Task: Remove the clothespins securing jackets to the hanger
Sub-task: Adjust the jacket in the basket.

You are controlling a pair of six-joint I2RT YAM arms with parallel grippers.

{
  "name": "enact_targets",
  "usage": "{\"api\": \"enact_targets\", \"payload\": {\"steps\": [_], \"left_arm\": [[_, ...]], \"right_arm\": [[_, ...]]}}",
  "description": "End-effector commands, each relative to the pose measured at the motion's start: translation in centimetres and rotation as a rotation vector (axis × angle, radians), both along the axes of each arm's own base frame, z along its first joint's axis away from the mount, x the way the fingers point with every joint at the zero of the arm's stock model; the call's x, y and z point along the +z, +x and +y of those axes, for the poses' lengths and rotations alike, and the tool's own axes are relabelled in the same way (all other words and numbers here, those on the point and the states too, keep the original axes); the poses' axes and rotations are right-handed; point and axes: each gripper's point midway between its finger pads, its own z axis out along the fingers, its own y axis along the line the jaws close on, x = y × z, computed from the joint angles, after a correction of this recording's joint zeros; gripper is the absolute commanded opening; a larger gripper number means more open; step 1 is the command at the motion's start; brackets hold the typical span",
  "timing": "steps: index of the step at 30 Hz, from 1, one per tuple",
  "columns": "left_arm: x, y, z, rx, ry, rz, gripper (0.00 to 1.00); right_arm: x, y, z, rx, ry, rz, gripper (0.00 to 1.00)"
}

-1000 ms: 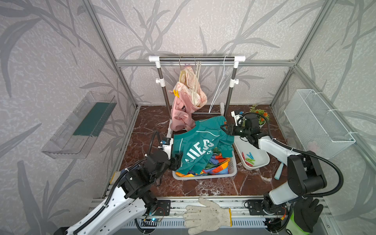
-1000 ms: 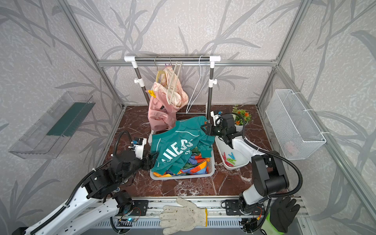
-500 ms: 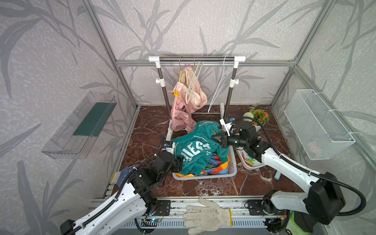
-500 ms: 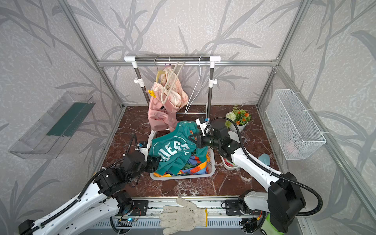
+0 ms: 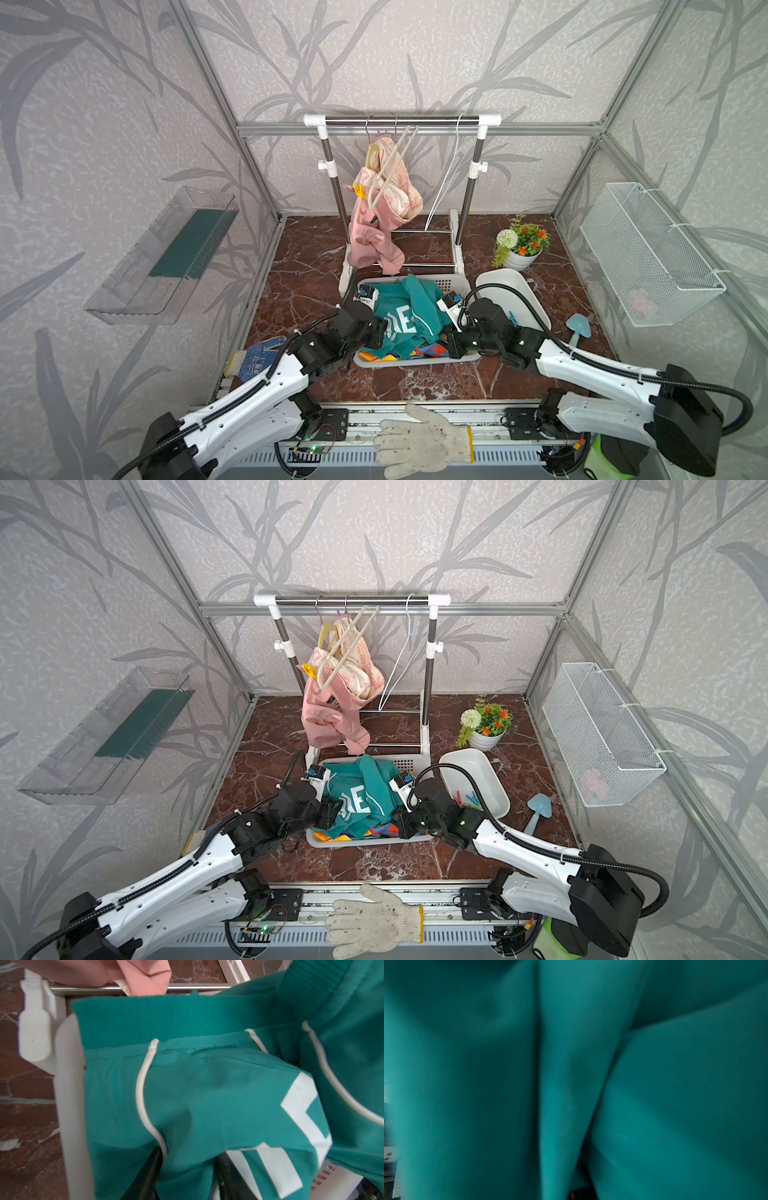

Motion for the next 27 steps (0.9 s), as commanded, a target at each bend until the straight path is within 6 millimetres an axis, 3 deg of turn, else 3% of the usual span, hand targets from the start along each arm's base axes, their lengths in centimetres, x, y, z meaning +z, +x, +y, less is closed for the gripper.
{"api": "enact_targets", "payload": {"steps": [1,7,11,15,18,21,27], "left_arm": [[0.5,0.6,-2.0,-0.042,-0.044,0.012,0.40],[-2.3,2.0,-1.7,0.018,0.085,0.079,0.37],[-4.8,2.2,-0.6,0.057,0.207,0.145,0.32],[-5.6,2.4,1.2,0.108,0.279,0.122,0.32],[-5.0,2.5,2.4,0.128,0.331,0.087,0.33],[-3.9,2.7,2.4,0.115,0.332,0.055,0.37],[0.8,2.8,0.7,0.063,0.178,-0.072,0.45]], "right_arm": [[-3.5,0.1,-2.1,-0.074,-0.151,0.045,0.00],[-6.1,0.5,-3.4,-0.098,-0.319,0.054,0.00],[-7.4,0.7,-3.9,-0.101,-0.470,0.031,0.00],[-8.5,1.4,-3.9,-0.126,-0.529,0.041,0.00],[-8.8,1.9,-4.1,-0.155,-0.562,0.042,0.00],[-8.7,2.3,-4.4,-0.181,-0.577,0.026,0.00],[-8.0,2.4,-4.0,-0.172,-0.555,0.020,0.02]]}}
